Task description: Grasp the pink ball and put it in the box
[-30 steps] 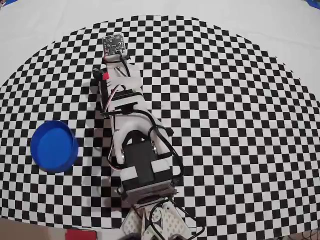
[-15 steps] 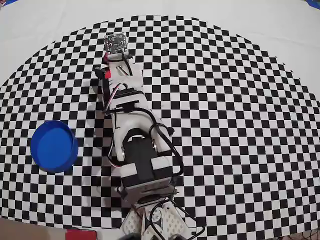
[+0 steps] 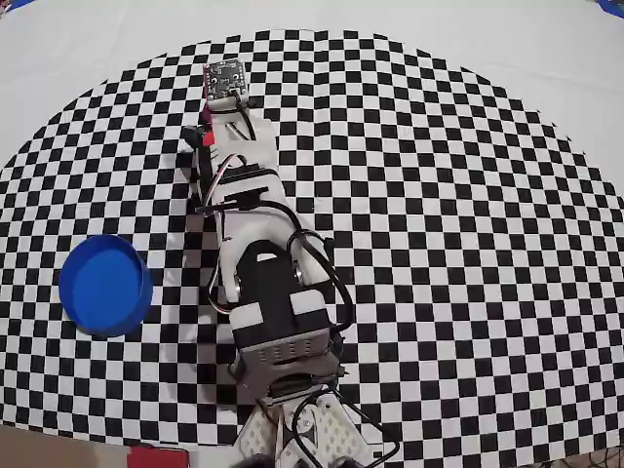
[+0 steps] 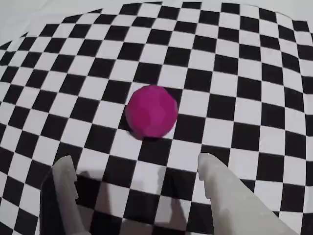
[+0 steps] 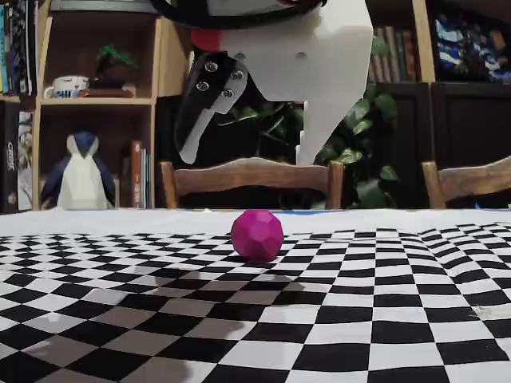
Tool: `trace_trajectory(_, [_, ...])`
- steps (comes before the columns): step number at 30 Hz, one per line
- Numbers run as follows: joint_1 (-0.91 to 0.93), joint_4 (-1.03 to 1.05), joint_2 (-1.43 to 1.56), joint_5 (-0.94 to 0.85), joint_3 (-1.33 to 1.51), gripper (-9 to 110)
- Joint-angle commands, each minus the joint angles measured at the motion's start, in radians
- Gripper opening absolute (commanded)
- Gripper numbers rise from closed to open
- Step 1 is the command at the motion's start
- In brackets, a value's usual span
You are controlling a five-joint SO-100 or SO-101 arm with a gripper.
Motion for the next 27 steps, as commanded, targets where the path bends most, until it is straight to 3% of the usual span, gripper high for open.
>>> trace_trajectory(1, [0.011,-0.015,-0.005,-0.008,-0.049,29])
trace_trajectory(27, [0.020,-0.015,-0.173,-0.008,-0.213,29])
